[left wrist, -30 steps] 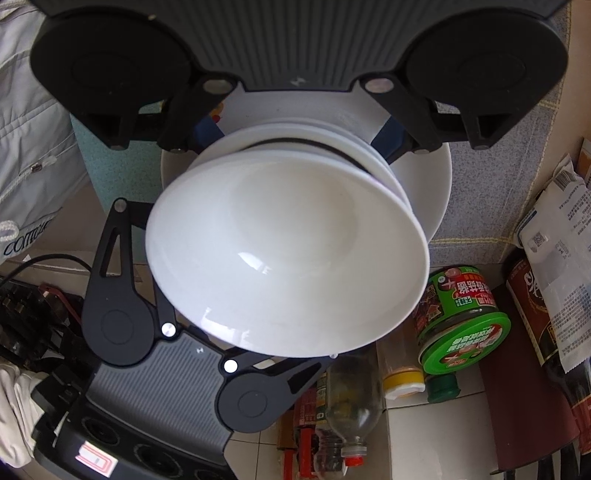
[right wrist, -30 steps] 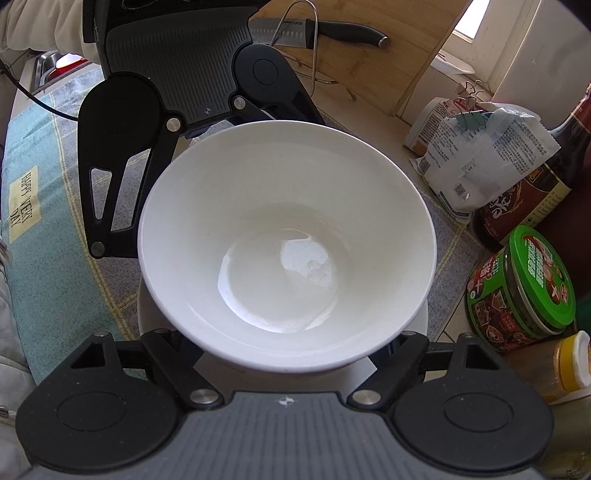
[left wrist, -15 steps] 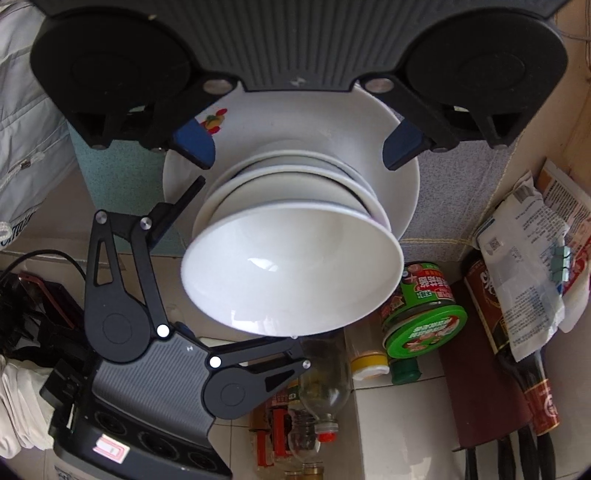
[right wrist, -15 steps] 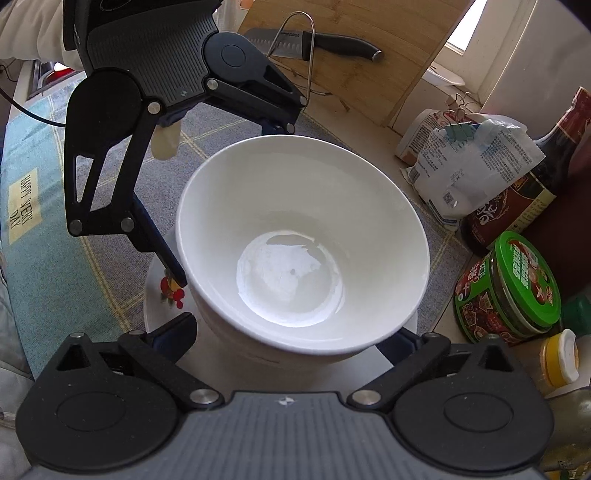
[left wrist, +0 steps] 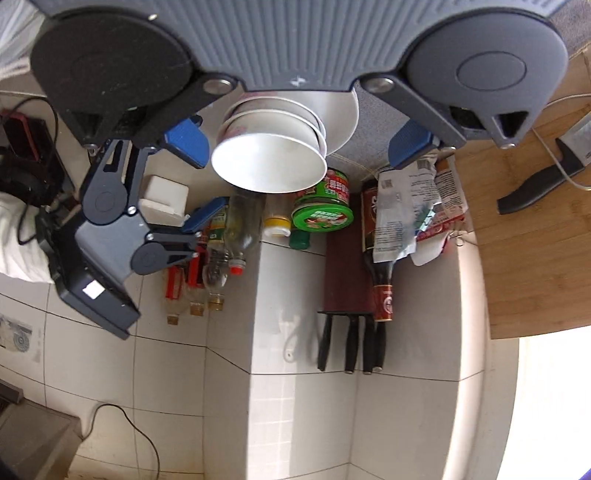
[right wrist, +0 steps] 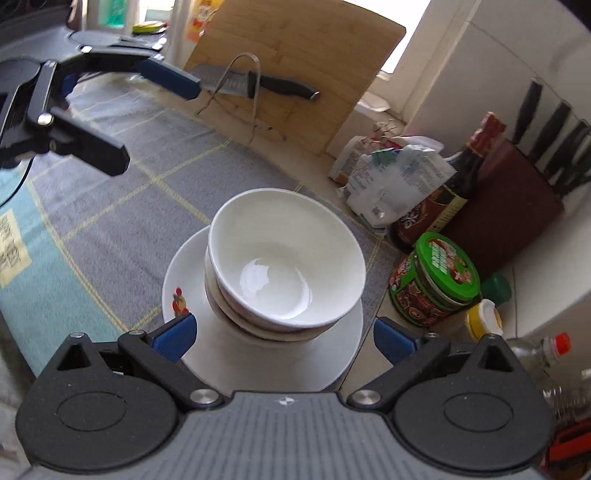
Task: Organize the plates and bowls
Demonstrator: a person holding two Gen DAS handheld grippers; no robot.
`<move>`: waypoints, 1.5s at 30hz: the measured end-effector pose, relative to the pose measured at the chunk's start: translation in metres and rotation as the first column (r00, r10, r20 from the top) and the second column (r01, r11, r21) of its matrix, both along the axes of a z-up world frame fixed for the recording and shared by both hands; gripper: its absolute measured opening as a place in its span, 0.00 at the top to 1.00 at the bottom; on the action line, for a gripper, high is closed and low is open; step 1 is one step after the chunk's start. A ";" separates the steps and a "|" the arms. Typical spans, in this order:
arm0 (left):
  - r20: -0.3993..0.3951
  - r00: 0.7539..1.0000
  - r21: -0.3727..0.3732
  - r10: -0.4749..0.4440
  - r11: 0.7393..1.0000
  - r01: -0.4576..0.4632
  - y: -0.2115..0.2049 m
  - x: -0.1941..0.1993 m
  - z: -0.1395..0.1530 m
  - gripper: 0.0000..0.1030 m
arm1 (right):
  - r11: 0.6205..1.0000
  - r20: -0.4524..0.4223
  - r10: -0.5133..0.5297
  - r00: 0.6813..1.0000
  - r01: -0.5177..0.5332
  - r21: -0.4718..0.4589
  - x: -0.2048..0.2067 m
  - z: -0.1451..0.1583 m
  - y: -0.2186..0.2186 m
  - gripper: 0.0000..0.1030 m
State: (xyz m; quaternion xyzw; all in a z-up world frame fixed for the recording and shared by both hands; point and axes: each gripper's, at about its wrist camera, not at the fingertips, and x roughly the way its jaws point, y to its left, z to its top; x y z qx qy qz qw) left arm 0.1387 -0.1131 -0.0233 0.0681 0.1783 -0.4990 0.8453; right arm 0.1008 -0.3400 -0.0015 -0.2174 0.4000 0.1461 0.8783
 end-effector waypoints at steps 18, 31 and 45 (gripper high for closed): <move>-0.157 0.909 0.255 0.386 0.905 -0.341 0.025 -0.053 0.002 0.01 | 0.565 -0.081 -0.781 0.619 0.756 0.329 -0.087 0.007 0.072 0.00; -0.129 0.899 0.255 0.419 0.890 -0.379 0.029 -0.073 0.013 0.01 | 0.542 -0.047 -0.807 0.589 0.769 0.338 -0.106 0.013 0.082 0.00; -0.122 0.893 0.260 0.433 0.882 -0.392 0.028 -0.076 0.016 0.01 | 0.558 -0.037 -0.796 0.605 0.756 0.342 -0.108 0.017 0.083 0.00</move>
